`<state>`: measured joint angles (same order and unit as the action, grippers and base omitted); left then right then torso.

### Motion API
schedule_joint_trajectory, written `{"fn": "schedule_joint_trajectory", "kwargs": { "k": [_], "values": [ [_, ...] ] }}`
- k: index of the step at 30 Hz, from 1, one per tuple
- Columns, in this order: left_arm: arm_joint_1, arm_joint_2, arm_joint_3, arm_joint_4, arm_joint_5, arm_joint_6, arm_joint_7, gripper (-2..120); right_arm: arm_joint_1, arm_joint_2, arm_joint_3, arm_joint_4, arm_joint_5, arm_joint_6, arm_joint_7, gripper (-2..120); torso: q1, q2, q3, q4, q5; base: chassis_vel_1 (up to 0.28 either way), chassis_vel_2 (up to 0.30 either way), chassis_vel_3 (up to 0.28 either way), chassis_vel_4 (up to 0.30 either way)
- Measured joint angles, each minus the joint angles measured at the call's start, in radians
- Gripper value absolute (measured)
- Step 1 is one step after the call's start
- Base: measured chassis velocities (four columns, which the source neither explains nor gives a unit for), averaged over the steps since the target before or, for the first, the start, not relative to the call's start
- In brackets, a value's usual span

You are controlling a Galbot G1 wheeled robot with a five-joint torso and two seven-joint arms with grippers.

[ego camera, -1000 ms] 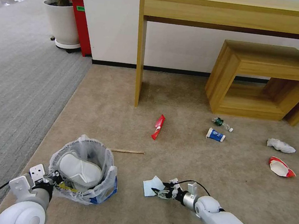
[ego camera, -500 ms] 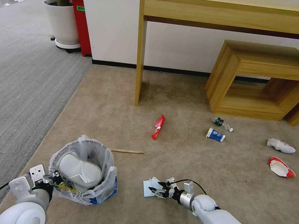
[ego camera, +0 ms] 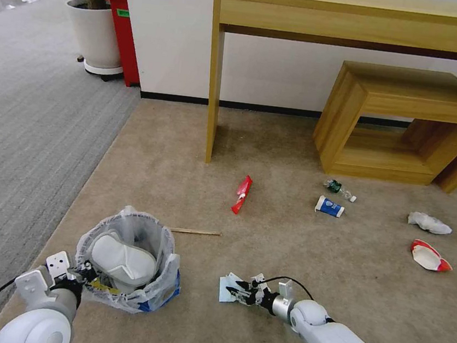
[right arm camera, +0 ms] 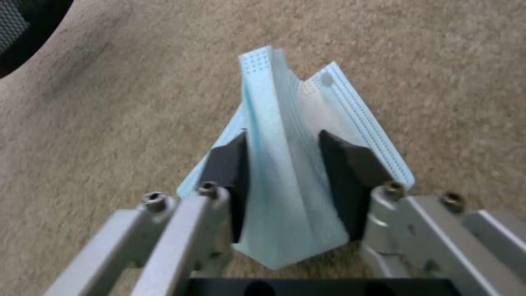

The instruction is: Pick up the trash bin and place the garbage on the floor into it.

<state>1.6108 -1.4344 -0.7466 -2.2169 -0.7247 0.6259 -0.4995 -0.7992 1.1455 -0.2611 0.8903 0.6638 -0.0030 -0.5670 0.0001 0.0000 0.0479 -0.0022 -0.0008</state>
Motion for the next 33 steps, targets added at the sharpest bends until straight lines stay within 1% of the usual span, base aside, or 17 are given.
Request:
{"fn": "schedule_joint_trajectory", "kwargs": {
  "k": [1, 2, 5, 6, 8, 9, 20, 23, 25, 28, 33],
  "values": [
    [0.0, 0.0, 0.001, 0.0, 0.001, -0.001, 0.0, 0, -0.001, 0.0, 0.001, -0.001, -0.003, 0.003, -0.001, 26, 0.0, 0.0, 0.0, 0.0, 0.0001, 0.0, 0.0, 0.0, 0.0],
    [0.0, 0.0, 0.001, 0.0, 0.001, -0.001, 0.0, 0, -0.001, 0.0, 0.001, -0.001, -0.003, 0.003, -0.001, 26, 0.0, 0.0, 0.0, 0.0, 0.0001, 0.0, 0.0, 0.0, 0.0],
    [0.0, -0.002, 0.004, 0.001, 0.004, -0.003, 0.0, 0, -0.004, -0.003, 0.004, -0.003, -0.008, 0.011, -0.002, 10, 0.0, 0.0, 0.0, 0.0, 0.0, 0.0, 0.0, 0.0, 0.0],
    [0.0, -0.002, 0.004, 0.001, 0.004, -0.003, 0.0, 0, -0.004, -0.003, 0.004, -0.003, -0.008, 0.011, -0.002, 10, 0.0, 0.0, 0.0, 0.0, 0.0, 0.0, 0.0, 0.0, 0.0],
    [-0.001, -0.003, 0.008, 0.002, 0.006, -0.005, 0.0, 0, -0.006, -0.006, 0.007, -0.006, -0.012, 0.016, -0.006, 2, 0.0, 0.0, 0.0, 0.0, 0.0001, 0.0, 0.0, 0.0, 0.0],
    [-0.001, -0.004, 0.01, 0.003, 0.008, -0.006, 0.0, 0, -0.007, -0.008, 0.008, -0.007, -0.013, 0.02, -0.007, 0, 0.0, 0.0, 0.0, 0.0, 0.0, 0.0, 0.0, 0.0, 0.0],
    [-0.009, -0.006, 0.023, 0.02, 0.018, -0.007, 0.003, 0, -0.027, -0.027, 0.024, 0.008, -0.016, 0.039, -0.016, 0, 0.0, 0.0, 0.0, 0.0, 0.0001, 0.0, 0.0, 0.0, 0.0],
    [-0.009, -0.001, 0.028, 0.028, 0.018, -0.006, 0.003, 0, -0.047, -0.059, 0.047, 0.039, -0.01, 0.05, -0.022, 0, 0.0, 0.0, 0.0, -0.0001, 0.0002, 0.0, 0.0, 0.0, 0.0],
    [-0.009, -0.001, 0.029, 0.029, 0.018, -0.006, 0.003, 0, -0.05, -0.065, 0.052, 0.045, -0.009, 0.052, -0.024, 0, 0.0, 0.0, 0.0, -0.0001, 0.0002, 0.0, 0.0, 0.0, 0.0],
    [-0.008, 0.007, 0.044, 0.047, 0.02, -0.003, 0.003, 0, -0.074, -0.117, 0.096, 0.108, 0.014, 0.075, -0.039, 0, 0.0, 0.0, 0.0, -0.0001, 0.0001, 0.0, 0.0, 0.0, 0.0],
    [-0.006, 0.016, 0.053, 0.054, 0.02, 0.0, 0.006, 0, -0.092, -0.154, 0.143, 0.167, 0.024, 0.103, -0.069, 0, 0.0, 0.0, 0.0, -0.0001, 0.0001, 0.0, 0.0, 0.0, 0.0]
  ]
}}
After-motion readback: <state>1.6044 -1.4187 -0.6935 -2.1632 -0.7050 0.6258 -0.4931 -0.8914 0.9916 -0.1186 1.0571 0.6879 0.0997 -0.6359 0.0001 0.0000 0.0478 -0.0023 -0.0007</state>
